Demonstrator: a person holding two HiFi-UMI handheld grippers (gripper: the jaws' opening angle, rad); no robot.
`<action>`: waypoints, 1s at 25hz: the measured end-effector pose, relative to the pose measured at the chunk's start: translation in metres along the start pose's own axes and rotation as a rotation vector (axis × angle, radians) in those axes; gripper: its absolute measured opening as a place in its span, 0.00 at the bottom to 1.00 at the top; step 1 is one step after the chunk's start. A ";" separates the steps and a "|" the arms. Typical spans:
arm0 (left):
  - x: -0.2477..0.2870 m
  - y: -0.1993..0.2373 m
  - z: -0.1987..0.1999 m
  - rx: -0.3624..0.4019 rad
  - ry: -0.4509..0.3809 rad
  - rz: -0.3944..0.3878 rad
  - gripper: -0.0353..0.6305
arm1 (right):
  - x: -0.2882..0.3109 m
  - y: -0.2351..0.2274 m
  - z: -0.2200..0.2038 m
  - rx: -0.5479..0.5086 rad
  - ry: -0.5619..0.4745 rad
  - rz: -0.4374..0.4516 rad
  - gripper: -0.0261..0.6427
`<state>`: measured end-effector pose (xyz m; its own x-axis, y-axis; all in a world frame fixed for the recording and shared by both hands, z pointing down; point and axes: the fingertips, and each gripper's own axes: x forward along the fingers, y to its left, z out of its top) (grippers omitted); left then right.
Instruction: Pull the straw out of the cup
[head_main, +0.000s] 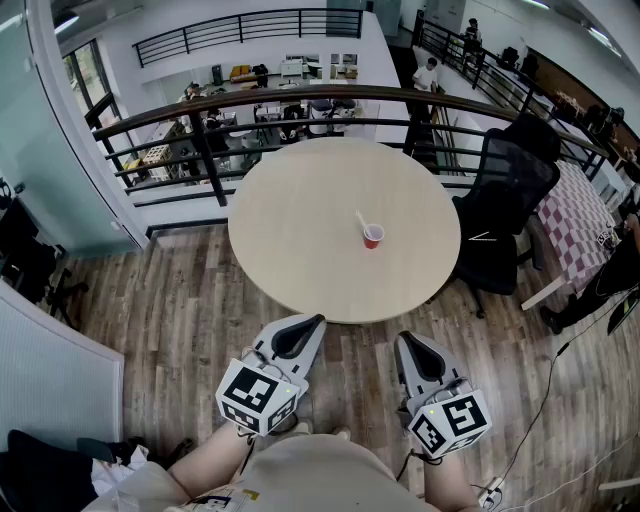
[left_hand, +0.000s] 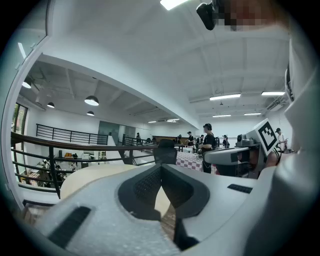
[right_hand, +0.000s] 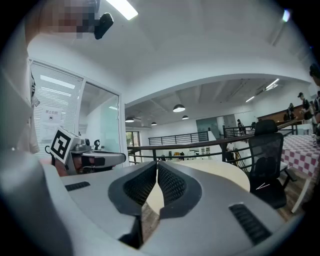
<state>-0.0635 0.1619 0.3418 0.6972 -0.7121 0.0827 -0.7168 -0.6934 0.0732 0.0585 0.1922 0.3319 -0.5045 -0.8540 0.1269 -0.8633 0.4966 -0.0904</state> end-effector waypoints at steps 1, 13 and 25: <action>-0.001 -0.002 -0.001 0.002 0.002 -0.001 0.07 | -0.001 0.001 0.000 -0.003 -0.002 0.001 0.08; -0.005 -0.019 0.000 0.011 0.008 -0.016 0.07 | -0.019 0.001 0.002 -0.014 -0.007 -0.018 0.08; 0.000 -0.042 -0.009 0.025 0.026 -0.010 0.07 | -0.038 -0.007 -0.006 -0.025 -0.006 -0.007 0.08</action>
<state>-0.0334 0.1924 0.3477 0.7037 -0.7022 0.1082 -0.7093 -0.7032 0.0498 0.0835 0.2221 0.3338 -0.4988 -0.8582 0.1213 -0.8667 0.4946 -0.0649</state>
